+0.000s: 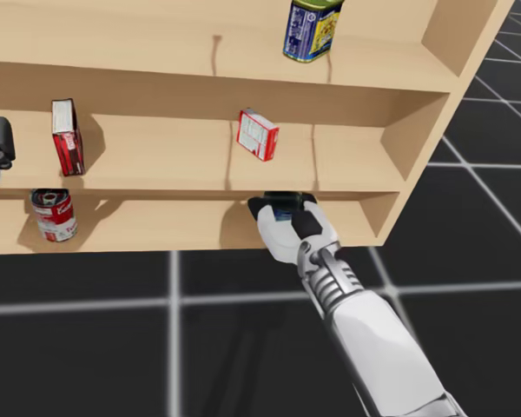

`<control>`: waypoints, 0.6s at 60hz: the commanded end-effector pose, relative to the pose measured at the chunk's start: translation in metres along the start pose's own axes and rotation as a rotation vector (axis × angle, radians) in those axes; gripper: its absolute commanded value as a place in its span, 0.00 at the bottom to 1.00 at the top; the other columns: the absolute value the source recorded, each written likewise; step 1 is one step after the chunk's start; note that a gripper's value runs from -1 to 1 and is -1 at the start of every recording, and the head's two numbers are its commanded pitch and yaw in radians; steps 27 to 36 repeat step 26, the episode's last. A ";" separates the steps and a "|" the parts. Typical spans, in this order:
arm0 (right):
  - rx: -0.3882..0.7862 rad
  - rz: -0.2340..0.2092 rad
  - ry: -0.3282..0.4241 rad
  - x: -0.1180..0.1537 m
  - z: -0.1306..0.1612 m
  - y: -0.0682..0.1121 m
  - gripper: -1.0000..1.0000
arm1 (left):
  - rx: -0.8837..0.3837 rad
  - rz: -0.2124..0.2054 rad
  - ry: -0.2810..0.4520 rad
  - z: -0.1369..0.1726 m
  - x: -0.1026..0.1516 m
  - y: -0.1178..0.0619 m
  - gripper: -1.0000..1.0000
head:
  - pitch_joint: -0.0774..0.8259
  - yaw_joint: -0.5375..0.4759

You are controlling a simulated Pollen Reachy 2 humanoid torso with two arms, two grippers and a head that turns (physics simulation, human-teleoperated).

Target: Find the tuna fish can on the shelf and bring it to me.

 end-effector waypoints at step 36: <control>0.067 -0.066 -0.034 -0.009 0.119 0.018 1.00 | 0.007 0.011 -0.004 0.001 0.000 -0.001 0.00 | 0.74 0.32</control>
